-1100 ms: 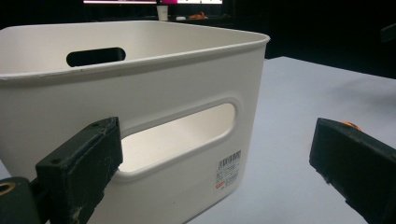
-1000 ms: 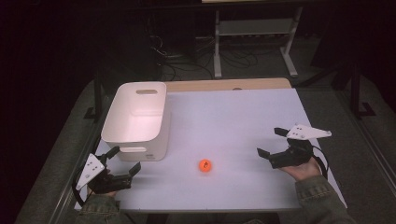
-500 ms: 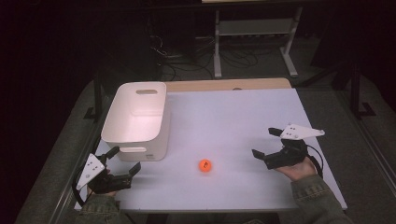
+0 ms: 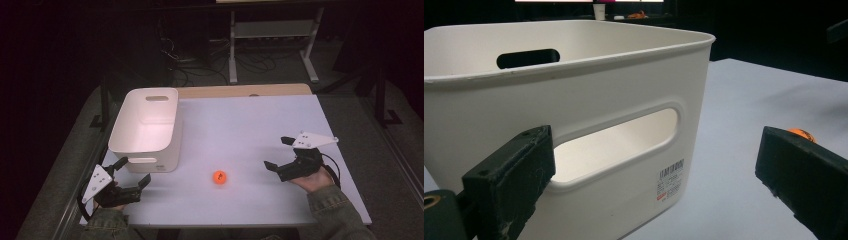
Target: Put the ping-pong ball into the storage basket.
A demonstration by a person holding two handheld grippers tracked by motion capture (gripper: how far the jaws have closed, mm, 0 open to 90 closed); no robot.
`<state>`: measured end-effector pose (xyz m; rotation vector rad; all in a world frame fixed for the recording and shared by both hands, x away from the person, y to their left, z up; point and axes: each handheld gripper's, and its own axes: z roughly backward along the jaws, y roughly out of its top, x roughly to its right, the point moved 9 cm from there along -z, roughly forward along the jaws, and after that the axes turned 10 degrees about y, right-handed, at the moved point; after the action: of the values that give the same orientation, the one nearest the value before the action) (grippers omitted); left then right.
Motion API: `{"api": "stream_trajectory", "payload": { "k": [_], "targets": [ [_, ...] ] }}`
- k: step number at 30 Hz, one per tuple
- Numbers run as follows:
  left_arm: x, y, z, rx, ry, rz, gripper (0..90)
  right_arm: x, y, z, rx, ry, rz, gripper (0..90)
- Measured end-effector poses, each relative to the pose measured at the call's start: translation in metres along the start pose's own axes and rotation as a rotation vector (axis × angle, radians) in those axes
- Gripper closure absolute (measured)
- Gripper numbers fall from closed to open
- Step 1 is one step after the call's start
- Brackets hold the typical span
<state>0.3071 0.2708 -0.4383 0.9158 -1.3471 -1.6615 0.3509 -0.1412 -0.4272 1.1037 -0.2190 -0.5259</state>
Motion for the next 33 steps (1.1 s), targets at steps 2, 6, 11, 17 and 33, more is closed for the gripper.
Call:
{"api": "stream_trajectory", "payload": {
  "k": [2,6,11,17,33],
  "targets": [
    [0.000,0.000,0.000,-0.001,-0.003,0.000,2.1,-0.001,0.001,-0.002,-0.003,0.004,0.005,0.0],
    [0.000,0.000,0.000,-0.002,-0.004,-0.002,2.1,-0.004,0.004,-0.005,-0.015,0.015,0.013,0.0],
    [0.000,0.000,0.000,-0.002,-0.005,-0.001,2.1,-0.006,0.005,-0.009,-0.031,0.025,0.020,0.0],
    [0.000,0.000,0.000,-0.002,-0.004,0.000,2.1,-0.008,0.009,-0.012,-0.042,0.038,0.026,0.0],
    [0.000,0.000,0.000,-0.003,-0.002,-0.003,2.1,-0.014,0.010,-0.021,-0.072,0.061,0.048,0.0]
  ]
}}
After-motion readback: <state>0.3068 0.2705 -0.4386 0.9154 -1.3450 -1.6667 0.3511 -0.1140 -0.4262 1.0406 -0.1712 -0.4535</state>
